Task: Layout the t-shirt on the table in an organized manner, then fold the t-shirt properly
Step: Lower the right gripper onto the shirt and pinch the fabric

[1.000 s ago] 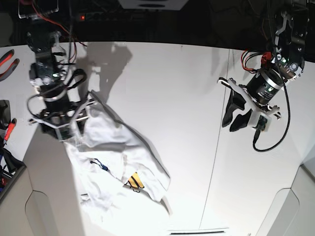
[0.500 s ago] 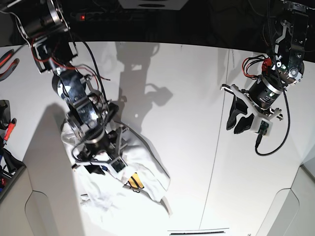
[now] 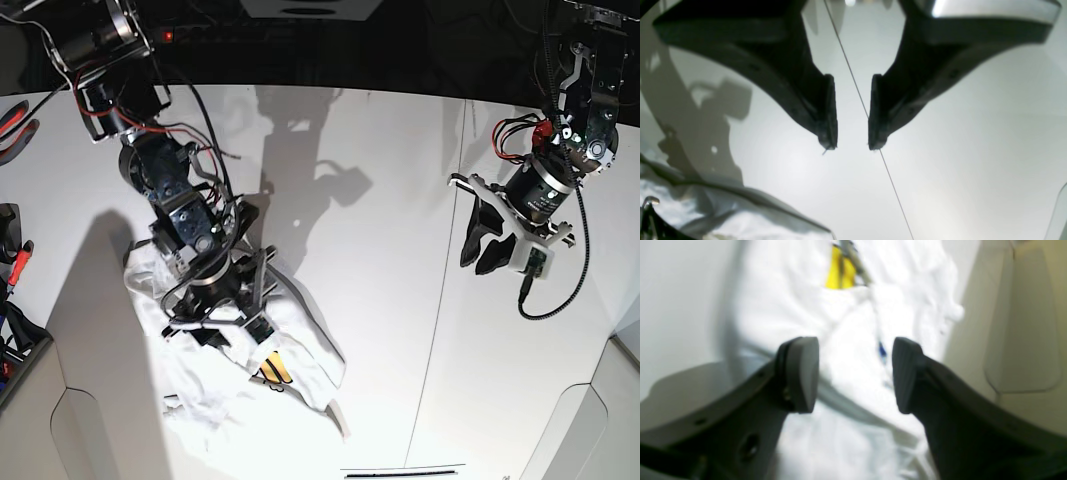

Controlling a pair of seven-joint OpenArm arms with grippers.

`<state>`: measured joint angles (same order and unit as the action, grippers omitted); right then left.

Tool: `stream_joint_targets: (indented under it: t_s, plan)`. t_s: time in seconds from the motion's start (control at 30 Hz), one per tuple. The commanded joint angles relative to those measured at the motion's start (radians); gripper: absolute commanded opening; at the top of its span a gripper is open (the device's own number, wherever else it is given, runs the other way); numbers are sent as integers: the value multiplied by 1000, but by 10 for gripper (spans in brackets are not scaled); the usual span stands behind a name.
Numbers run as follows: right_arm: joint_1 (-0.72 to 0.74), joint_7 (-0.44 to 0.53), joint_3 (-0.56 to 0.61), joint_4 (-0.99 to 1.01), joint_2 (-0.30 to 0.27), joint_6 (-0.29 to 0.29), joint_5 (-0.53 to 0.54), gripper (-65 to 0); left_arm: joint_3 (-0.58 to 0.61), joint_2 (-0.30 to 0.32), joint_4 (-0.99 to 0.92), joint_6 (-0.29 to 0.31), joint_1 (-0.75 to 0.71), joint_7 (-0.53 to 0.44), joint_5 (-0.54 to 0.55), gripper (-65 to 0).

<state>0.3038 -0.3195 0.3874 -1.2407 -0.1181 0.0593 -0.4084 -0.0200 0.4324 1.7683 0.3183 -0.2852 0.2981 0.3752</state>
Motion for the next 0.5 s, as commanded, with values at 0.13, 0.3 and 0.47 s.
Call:
stream_joint_targets:
  t_s: [0.13, 0.3, 0.47]
  plan:
    - [-1, 15, 6, -10, -1, -12, -4, -307, -6, 11, 15, -1, 8, -24, 9, -452]
    - [6, 15, 1, -9, -3, -15, -7, -307, -6, 11, 15, -1, 8, -23, 9, -452]
    - [6, 15, -14, -8, -3, -14, -8, -307, -6, 11, 15, -1, 8, -24, 9, -452]
